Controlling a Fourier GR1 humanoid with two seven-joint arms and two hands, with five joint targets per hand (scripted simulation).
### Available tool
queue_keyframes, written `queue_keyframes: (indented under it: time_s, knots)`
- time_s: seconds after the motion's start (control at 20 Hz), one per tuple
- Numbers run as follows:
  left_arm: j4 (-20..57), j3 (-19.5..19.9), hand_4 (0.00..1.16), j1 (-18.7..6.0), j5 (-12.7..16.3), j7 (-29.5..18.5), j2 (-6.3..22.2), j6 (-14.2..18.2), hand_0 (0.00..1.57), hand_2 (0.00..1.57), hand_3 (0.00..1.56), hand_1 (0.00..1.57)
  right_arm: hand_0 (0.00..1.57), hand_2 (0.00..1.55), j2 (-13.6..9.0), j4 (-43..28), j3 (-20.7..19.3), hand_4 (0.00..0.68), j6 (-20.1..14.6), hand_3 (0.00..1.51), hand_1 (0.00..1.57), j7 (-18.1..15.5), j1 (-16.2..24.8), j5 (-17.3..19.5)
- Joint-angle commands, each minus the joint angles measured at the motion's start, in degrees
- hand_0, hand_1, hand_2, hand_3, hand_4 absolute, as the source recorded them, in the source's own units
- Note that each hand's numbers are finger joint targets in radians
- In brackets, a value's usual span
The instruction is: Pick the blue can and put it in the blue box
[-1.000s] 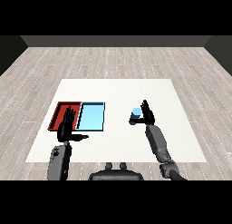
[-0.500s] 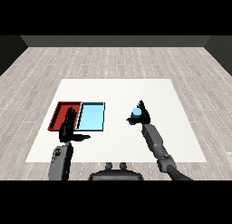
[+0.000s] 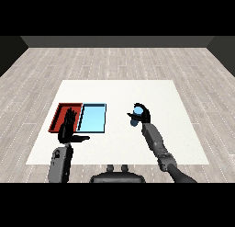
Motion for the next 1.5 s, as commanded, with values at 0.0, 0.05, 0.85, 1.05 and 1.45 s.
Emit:
queue_keyframes:
  time_s: [0.0,0.05,0.85,1.05,1.45]
  knots:
    - [2.9,0.6,0.00,-2.1,-0.3,-1.4,0.2,0.0,0.00,0.00,0.00,0.00,1.53,1.49,0.8,-3.1,1.6,0.587,-4.7,1.44,1.53,2.0,0.0,1.2]
    - [3.8,-1.5,0.00,0.9,-1.8,-4.9,-2.0,0.1,0.00,0.00,0.00,0.00,1.54,1.50,0.8,-1.9,2.5,0.596,-2.8,1.46,1.54,-1.2,2.4,2.1]
    - [0.4,-5.9,0.00,2.6,-1.8,-1.6,-2.3,-1.8,0.00,0.00,0.00,0.00,1.41,1.45,0.8,-26.9,17.1,0.629,-6.6,1.44,1.41,9.7,5.0,2.8]
    - [1.3,-7.0,0.00,-1.6,-0.4,5.2,-3.8,-0.8,0.00,0.00,0.00,0.00,1.48,1.45,0.9,-22.2,16.0,0.641,-6.4,1.43,1.48,8.4,-1.7,0.2]
    - [3.0,-10.1,0.00,-2.5,2.4,5.1,-3.9,-0.1,0.00,0.00,0.00,0.00,1.50,1.47,-1.4,-45.6,20.5,0.636,-7.0,1.44,1.50,22.9,9.0,3.3]
